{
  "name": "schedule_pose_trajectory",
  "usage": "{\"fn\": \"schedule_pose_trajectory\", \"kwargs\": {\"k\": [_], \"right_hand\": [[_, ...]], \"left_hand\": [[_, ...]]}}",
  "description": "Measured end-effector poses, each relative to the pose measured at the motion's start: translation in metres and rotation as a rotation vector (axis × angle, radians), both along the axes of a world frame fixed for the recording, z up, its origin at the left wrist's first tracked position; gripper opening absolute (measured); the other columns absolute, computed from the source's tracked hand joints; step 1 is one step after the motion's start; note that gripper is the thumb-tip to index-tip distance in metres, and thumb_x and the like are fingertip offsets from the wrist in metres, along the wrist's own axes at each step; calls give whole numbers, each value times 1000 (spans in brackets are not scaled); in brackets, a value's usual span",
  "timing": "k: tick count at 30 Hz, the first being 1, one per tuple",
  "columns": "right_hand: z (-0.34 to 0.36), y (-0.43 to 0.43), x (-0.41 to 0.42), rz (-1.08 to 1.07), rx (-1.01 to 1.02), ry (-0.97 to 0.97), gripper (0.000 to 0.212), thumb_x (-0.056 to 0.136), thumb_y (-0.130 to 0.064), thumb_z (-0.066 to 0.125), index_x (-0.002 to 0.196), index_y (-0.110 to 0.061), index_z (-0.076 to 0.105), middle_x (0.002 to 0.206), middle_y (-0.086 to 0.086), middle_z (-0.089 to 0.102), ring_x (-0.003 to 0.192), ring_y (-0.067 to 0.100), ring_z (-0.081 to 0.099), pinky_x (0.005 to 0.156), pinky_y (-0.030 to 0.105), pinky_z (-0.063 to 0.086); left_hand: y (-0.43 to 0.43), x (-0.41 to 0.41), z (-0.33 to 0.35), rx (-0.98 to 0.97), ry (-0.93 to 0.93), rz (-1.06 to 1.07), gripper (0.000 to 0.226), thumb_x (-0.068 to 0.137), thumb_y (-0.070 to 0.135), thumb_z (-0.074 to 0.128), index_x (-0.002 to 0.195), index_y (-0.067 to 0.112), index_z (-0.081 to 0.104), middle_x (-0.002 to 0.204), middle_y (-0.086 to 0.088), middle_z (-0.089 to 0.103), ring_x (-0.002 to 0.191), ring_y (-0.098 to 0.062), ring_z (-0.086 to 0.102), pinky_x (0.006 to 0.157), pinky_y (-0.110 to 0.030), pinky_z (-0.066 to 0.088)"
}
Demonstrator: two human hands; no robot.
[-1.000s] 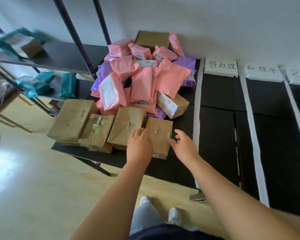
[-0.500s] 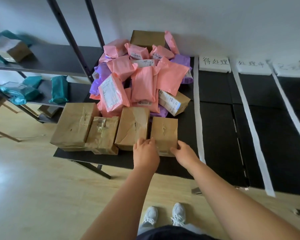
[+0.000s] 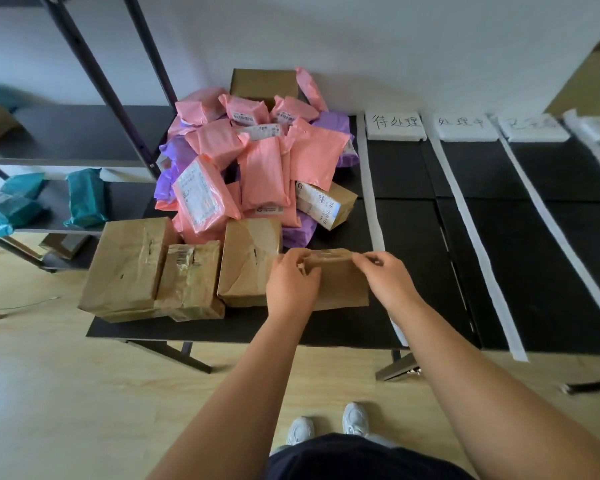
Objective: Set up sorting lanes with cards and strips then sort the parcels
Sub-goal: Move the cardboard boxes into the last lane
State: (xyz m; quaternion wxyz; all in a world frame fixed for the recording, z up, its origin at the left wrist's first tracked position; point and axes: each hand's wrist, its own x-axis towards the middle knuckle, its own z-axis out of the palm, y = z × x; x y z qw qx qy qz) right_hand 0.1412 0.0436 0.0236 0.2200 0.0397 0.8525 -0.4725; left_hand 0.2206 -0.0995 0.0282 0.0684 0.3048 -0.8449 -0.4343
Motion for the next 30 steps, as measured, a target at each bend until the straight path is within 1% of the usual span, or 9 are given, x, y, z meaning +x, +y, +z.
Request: {"fn": "schedule_pose_trajectory", "kwargs": {"k": [7,10,13,15,17,20,23,27,30], "right_hand": [[0,4,-1,14,-22,28,42,99,-29,58,139,-21,51,126,-2,58,103,10,51,83,28,41],[-6,8,1,25,-21,0,47,97,-31,61,141,-20,48,132,0,57,102,12,52,78,27,40],[-10,17,4,45,-78,-91,66,92,-41,67,148,-22,38,138,-1,54,118,17,54,88,30,42],[-13,23,7,120,-77,-156,72,87,-42,73,148,-25,38,137,-6,55,129,18,50,99,36,39],[-18,26,10,203,-59,-199,63,87,-32,75,142,-28,44,134,-10,57,133,17,48,109,41,37],[-21,25,12,206,-62,-170,53,93,-20,69,141,-25,48,143,-5,55,138,20,44,116,49,35],[-17,23,11,187,-76,-88,40,97,-22,62,135,-24,51,135,-4,60,131,17,51,108,41,44],[-3,21,6,131,-69,78,13,98,-30,59,110,-27,55,104,-13,64,102,7,62,72,20,46],[15,17,1,89,-97,211,16,98,-37,58,108,-24,57,99,-12,64,93,3,63,68,17,45]], "left_hand": [[0,-2,-9,206,-6,45,50,94,18,65,141,20,48,132,2,61,117,-16,59,97,-41,53],[2,-1,-18,234,-17,40,48,95,25,64,140,21,48,129,2,61,107,-11,60,85,-31,54],[3,-1,-24,266,-102,13,49,96,39,59,140,20,48,120,7,61,80,2,52,60,-15,38],[4,1,-27,316,-154,16,52,98,47,53,141,19,47,107,11,59,76,3,51,56,-15,36],[5,3,-31,352,-167,6,52,99,49,49,141,19,47,96,14,58,76,1,53,57,-16,37],[5,2,-31,363,-165,-6,53,100,49,47,142,19,46,97,12,58,77,1,53,57,-16,36],[2,2,-26,381,-152,2,56,97,52,51,141,19,48,112,7,64,83,0,56,59,-17,38],[-3,1,-9,433,-30,34,60,85,48,71,134,19,53,122,5,66,95,-3,59,65,-14,39],[-8,-3,13,367,83,22,55,82,41,77,128,22,55,116,13,64,93,4,58,65,-13,40]]}}
